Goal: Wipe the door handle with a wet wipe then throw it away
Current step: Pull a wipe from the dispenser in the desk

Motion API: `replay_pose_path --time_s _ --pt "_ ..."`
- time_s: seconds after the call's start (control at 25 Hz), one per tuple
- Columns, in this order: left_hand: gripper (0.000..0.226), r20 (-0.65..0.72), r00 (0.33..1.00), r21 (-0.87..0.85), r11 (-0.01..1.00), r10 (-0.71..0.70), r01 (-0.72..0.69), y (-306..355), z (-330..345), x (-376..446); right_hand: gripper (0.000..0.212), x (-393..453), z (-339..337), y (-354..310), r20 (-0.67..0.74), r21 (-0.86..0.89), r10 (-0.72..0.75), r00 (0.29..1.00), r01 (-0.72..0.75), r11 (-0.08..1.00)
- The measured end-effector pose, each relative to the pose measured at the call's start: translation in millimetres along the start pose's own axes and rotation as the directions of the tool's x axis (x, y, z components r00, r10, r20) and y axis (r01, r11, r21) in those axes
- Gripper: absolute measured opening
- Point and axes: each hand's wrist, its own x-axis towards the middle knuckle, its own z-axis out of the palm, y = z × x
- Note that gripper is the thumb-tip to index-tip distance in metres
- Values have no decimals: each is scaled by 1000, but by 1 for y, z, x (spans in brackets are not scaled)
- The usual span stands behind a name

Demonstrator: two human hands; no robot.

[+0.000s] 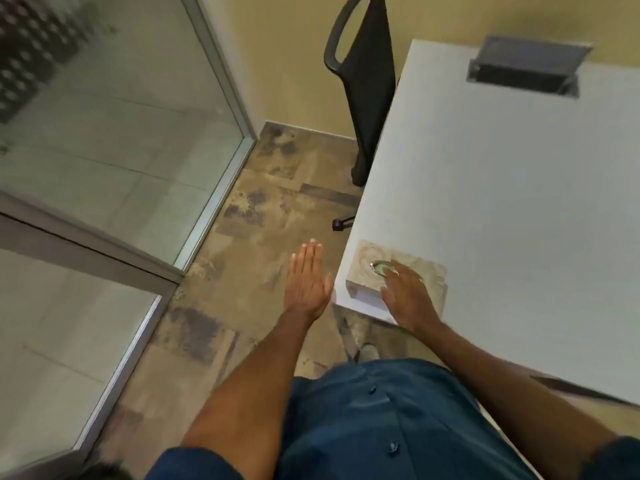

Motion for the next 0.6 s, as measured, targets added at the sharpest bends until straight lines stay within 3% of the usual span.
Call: replay_pose_path --time_s 0.2,0.36,0.6 --pt "62 148 983 -104 990 112 -97 61 36 25 31 7 -2 56 -12 12 103 995 -102 995" --pt "64 200 963 -71 983 182 -171 74 59 38 30 28 -1 61 -11 -34 43 999 -43 999" --pt "71 187 965 -85 982 183 -170 76 77 49 25 57 -4 57 -7 -146 -36 999 34 989"
